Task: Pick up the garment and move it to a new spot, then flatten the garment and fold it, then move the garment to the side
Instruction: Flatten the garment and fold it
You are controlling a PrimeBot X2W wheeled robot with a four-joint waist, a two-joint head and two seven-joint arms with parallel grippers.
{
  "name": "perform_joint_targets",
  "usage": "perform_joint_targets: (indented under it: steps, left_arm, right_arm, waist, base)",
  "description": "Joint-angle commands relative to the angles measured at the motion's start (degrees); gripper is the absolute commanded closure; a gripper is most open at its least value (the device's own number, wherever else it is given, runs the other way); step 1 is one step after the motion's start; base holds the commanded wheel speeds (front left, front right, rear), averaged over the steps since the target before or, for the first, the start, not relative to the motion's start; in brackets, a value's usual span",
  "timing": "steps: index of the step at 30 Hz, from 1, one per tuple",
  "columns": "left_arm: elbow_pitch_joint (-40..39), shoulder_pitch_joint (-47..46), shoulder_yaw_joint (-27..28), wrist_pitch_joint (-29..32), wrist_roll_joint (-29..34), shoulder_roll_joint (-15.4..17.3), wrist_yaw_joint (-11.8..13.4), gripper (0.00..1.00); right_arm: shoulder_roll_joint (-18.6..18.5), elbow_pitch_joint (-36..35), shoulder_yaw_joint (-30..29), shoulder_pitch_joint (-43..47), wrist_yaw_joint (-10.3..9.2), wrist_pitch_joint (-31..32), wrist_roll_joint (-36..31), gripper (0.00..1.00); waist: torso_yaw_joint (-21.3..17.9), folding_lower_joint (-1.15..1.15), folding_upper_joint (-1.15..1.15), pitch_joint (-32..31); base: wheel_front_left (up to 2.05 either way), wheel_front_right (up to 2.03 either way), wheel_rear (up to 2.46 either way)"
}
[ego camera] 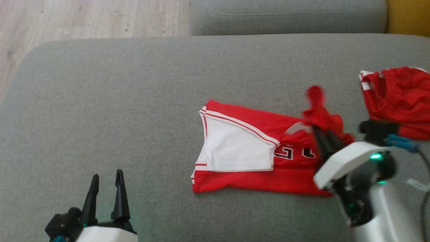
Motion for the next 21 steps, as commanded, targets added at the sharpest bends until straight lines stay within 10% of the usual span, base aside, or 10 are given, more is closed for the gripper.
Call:
perform_joint_targets:
  steps: [1,19,21]
  left_arm:
    - [-1.27,-2.95,1.83,-0.41,-0.17,0.17,-0.21,0.00]
    - [2.06,-6.95,-1.06,-0.62,0.32,-1.47,-2.39,0.00]
    - [2.66,-7.13,-1.16,-0.70,0.33,-1.62,-2.61,0.00]
  right_arm:
    - [0.08,-1.95,2.25,-2.25,0.37,-0.68,1.15,1.00]
    - [0.11,22.02,22.97,-17.46,0.37,-12.95,16.12,1.00]
    - [0.11,25.01,24.68,-18.71,0.37,-13.71,17.37,0.73]
  waist:
    - [0.40,0.00,0.00,0.12]
    - [8.47,0.00,0.00,2.67]
    - [8.90,0.00,0.00,2.62]
  base:
    - [0.00,0.00,0.00]
    - [0.00,0.00,0.00]
    - [0.00,0.00,0.00]
